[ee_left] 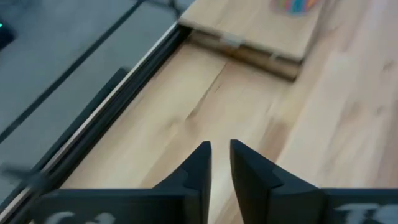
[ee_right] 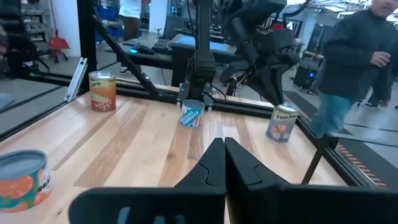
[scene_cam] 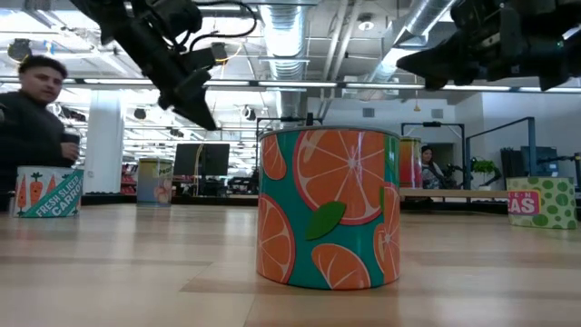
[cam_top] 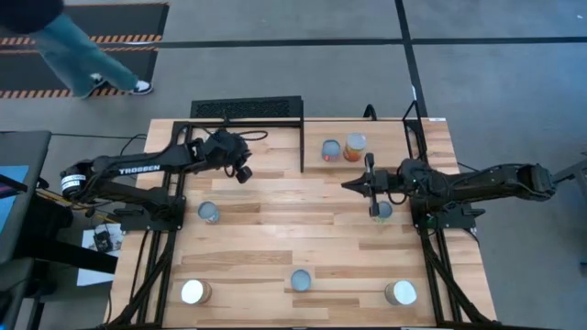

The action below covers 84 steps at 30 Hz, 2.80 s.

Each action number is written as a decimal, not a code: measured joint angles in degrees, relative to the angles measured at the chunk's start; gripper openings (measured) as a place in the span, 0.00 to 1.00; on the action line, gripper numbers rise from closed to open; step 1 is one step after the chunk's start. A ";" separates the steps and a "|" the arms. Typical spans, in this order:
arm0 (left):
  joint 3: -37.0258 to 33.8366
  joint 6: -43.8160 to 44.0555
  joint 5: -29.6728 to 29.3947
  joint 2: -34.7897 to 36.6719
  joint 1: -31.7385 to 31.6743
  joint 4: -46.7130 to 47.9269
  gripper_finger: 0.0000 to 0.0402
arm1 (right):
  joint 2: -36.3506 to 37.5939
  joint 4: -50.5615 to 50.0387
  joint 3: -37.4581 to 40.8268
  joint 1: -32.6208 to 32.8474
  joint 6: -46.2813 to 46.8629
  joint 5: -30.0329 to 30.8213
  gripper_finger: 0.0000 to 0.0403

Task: Pick and place cans onto a shelf
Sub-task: Put the top canned peaches on the shelf

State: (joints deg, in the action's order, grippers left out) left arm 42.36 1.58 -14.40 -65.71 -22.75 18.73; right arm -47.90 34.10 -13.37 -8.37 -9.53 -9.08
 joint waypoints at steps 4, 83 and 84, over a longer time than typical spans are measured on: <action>2.84 2.51 -4.33 0.00 -0.59 8.35 0.18 | -0.04 -0.47 0.00 -0.40 0.01 0.14 0.03; 3.53 -17.65 3.62 -4.71 -18.01 18.00 0.00 | -0.11 -0.33 0.00 -0.40 0.43 0.15 0.03; 3.53 -17.65 3.79 -4.35 -17.93 18.21 0.00 | -0.11 -0.30 0.00 -0.40 0.43 0.15 0.03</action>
State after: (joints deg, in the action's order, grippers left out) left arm 45.89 -16.08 -10.61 -70.06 -40.68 36.93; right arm -48.01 33.80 -13.37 -8.78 -9.10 -8.93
